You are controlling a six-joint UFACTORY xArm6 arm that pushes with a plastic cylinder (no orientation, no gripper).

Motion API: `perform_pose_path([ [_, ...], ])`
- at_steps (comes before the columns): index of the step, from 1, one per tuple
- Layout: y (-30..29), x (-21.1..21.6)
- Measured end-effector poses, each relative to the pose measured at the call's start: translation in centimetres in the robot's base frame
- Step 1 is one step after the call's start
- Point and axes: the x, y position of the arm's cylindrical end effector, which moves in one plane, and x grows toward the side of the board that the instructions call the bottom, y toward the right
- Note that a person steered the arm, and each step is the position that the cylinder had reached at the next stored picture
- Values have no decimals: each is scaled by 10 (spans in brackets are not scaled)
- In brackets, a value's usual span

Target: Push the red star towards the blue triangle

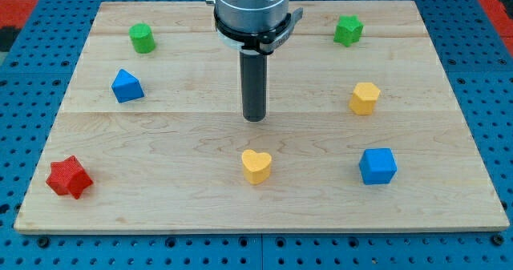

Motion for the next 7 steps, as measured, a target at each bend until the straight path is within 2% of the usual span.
perform_pose_path([
  [2, -106, 24],
  [3, -185, 7],
  [4, -296, 44],
  [6, -268, 144],
  [7, -239, 112],
])
